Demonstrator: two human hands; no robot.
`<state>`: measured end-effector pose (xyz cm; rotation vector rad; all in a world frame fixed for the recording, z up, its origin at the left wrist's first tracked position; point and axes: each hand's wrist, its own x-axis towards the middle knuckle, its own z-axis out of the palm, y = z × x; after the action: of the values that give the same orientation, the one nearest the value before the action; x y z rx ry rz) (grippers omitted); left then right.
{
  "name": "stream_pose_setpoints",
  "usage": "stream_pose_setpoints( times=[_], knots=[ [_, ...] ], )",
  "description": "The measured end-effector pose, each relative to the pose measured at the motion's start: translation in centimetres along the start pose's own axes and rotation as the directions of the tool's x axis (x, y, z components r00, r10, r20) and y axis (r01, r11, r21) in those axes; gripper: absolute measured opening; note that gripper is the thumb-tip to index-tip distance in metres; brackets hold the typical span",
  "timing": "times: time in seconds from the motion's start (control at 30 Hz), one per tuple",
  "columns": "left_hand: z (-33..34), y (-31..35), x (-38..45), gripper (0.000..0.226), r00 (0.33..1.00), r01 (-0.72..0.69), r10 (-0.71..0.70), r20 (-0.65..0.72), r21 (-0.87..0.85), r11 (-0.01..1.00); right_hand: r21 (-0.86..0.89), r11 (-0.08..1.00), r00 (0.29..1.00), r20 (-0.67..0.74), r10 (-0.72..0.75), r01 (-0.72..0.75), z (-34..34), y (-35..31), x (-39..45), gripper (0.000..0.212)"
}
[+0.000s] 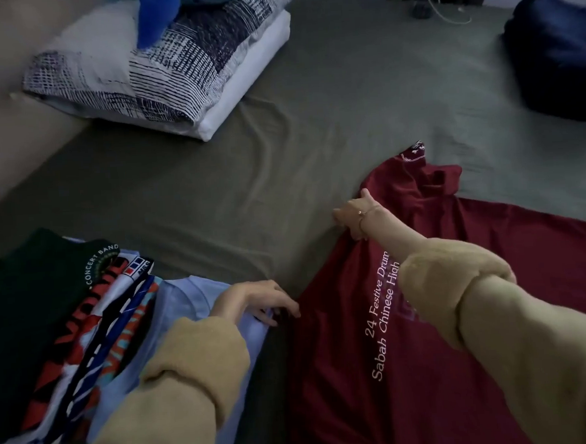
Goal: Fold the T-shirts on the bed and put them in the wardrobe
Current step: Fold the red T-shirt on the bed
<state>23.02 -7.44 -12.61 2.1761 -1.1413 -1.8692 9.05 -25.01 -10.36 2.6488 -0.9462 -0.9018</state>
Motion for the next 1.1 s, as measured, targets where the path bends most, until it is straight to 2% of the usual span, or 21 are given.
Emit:
stream_pose_setpoints(
  times=[0.03, 0.1, 0.2, 0.3, 0.47, 0.63, 0.77, 0.9, 1.0, 1.1],
  knots=[
    [-0.2, 0.0, 0.0, 0.008, 1.000, 0.008, -0.007, 0.008, -0.004, 1.000, -0.047, 0.999, 1.000, 0.014, -0.018, 0.018, -0.2, -0.1, 0.3, 0.025],
    [-0.5, -0.3, 0.3, 0.013, 1.000, 0.010, -0.010, 0.014, -0.011, 1.000, -0.063, 0.995, 0.997, 0.000, -0.072, 0.072, -0.6, -0.1, 1.0, 0.022],
    [-0.8, -0.5, 0.5, 0.023, 0.999, 0.017, -0.018, 0.038, 0.006, 1.000, 0.107, 0.985, 0.987, -0.099, -0.126, 0.136, -1.1, 0.0, 1.9, 0.028],
    [-1.2, -0.2, 0.6, 0.025, 0.996, 0.033, -0.037, 0.080, 0.050, 0.998, 0.294, 0.938, 0.981, -0.114, -0.155, 0.182, -1.2, -0.3, 2.8, 0.030],
    [-2.0, 0.3, 1.1, 0.016, 0.991, 0.052, -0.073, 0.111, 0.181, 0.982, 0.383, 0.899, 0.974, -0.153, -0.164, 0.212, -0.7, -0.7, 4.0, 0.026],
    [-2.4, 1.0, 1.2, 0.018, 0.990, 0.056, -0.083, 0.116, 0.225, 0.973, 0.486, 0.844, 0.971, -0.169, -0.166, 0.229, 0.1, -0.5, 4.4, 0.023],
    [-2.3, 1.5, 1.1, 0.021, 0.989, 0.055, -0.088, 0.119, 0.252, 0.966, 0.471, 0.853, 0.968, -0.208, -0.138, 0.223, 0.0, 0.1, 3.8, 0.035],
    [-1.8, 1.6, 1.1, 0.030, 0.996, 0.046, -0.065, 0.052, 0.303, 0.952, 0.501, 0.842, 0.964, -0.253, -0.077, 0.199, -0.1, 0.2, 3.0, 0.050],
    [-1.8, 1.4, 1.0, 0.030, 0.998, 0.034, -0.051, 0.033, 0.385, 0.922, 0.525, 0.831, 0.957, -0.290, -0.027, 0.182, 0.7, -0.7, 2.0, 0.035],
    [-1.5, 1.2, 1.0, 0.032, 1.000, 0.020, -0.010, -0.023, 0.463, 0.886, 0.551, 0.824, 0.930, -0.357, 0.088, 0.133, 1.8, -2.2, -0.1, 0.023]
  ],
)
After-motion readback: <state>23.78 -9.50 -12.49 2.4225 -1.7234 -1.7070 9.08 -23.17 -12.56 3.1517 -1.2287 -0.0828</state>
